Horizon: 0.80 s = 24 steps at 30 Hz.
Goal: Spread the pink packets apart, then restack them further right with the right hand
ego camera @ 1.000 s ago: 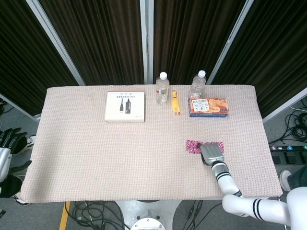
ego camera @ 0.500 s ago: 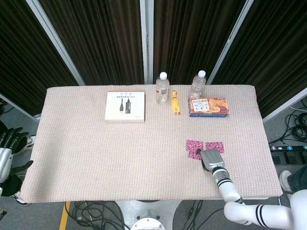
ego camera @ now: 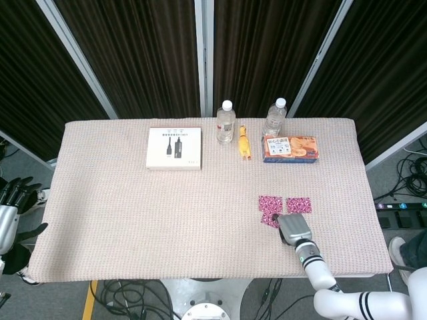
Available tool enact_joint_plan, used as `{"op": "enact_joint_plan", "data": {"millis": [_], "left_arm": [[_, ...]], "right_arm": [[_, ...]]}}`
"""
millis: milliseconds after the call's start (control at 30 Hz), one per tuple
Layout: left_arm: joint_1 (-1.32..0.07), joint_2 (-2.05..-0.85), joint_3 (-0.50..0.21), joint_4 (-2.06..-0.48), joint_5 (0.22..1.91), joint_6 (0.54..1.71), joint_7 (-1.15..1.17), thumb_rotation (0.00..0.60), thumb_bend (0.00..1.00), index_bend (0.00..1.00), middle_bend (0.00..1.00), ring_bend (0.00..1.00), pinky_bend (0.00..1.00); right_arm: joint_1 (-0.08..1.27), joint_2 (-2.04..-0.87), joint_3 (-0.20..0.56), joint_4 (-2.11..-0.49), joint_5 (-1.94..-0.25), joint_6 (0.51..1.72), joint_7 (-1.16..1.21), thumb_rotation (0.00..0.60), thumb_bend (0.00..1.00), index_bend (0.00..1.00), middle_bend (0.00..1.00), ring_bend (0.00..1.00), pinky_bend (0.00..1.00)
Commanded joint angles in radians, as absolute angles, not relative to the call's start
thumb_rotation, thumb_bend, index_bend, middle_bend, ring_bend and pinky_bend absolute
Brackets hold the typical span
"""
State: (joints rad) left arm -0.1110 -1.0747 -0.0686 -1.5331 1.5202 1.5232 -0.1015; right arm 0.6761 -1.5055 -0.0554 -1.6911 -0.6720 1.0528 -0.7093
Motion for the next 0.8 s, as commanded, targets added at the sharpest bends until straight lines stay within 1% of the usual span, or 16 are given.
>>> {"op": "enact_joint_plan", "data": {"millis": [33, 333, 800], "left_arm": [[-0.110, -1.075, -0.069, -1.531, 1.519, 1.524, -0.104, 0.600, 0.00, 0.25, 0.23, 0.12, 0.24], [-0.109, -1.076, -0.070, -1.520, 1.516, 1.524, -0.118, 0.600, 0.00, 0.25, 0.23, 0.12, 0.24], [-0.106, -1.071, -0.071, -1.501, 1.503, 1.517, -0.130, 0.600, 0.00, 0.25, 0.23, 0.12, 0.24]], "right_arm": [[0.674, -1.497, -0.052, -1.705, -0.684, 1.062, -0.708, 0.600, 0.66, 0.27, 1.00, 1.00, 1.00], [0.678, -1.491, -0.010, -1.695, -0.698, 1.068, -0.686, 0.600, 0.66, 0.27, 1.00, 1.00, 1.00], [0.724, -1.563, 0.043, -1.542, -0.619, 0.990, -0.689, 0.600, 0.66, 0.27, 1.00, 1.00, 1.00]]}}
